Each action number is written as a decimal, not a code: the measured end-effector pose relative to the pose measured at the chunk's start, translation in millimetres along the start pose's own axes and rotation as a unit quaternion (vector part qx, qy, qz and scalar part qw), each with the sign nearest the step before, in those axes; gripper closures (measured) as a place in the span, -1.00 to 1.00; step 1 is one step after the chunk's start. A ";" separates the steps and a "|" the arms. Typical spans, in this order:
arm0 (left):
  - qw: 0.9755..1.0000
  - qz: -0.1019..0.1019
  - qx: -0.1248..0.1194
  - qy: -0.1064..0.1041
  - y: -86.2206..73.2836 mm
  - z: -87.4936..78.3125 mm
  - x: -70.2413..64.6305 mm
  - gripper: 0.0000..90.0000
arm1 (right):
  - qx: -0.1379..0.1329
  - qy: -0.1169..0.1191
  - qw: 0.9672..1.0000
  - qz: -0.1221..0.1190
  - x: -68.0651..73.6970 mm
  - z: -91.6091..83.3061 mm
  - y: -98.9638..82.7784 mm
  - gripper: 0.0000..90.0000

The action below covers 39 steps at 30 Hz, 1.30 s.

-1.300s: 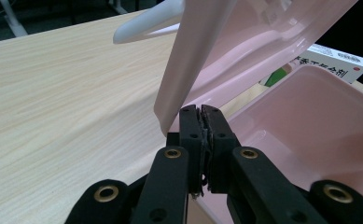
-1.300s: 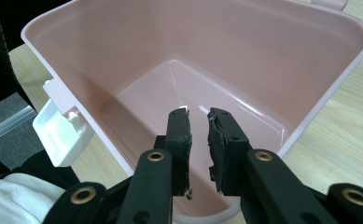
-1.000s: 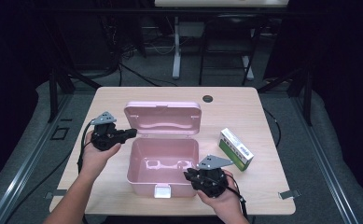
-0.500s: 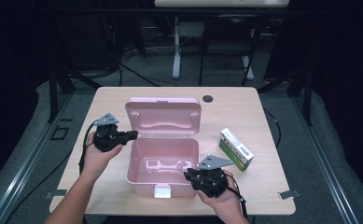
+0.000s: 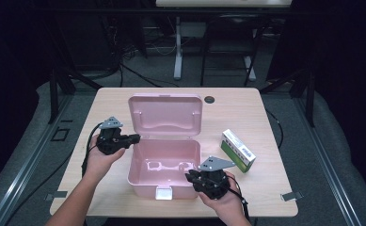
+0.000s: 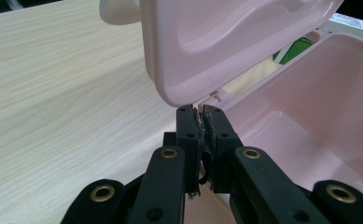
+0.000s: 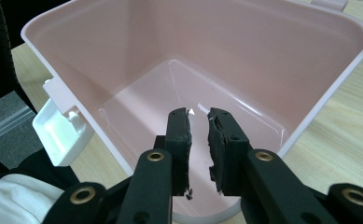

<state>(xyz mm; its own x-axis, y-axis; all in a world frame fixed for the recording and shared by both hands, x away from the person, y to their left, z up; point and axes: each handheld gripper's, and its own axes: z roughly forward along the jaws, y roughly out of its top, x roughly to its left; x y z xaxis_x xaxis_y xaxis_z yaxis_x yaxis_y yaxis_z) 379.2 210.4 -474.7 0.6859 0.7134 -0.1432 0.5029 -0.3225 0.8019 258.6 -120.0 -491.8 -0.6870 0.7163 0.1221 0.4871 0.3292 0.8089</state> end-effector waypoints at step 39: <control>1.000 -0.012 -0.009 -0.005 -2.9 0.1 2.0 0.92 | -0.008 0.003 1.000 0.001 0.0 -0.6 -1.5 0.74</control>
<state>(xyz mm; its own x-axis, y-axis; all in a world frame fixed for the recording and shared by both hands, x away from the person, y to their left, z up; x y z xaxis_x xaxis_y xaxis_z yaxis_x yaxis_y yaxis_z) 379.2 212.8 -477.4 0.6796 0.7140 -0.1684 0.5093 -0.2941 0.8088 257.6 -120.9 -492.7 -0.6892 0.7132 0.1274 0.4801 0.3179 0.8176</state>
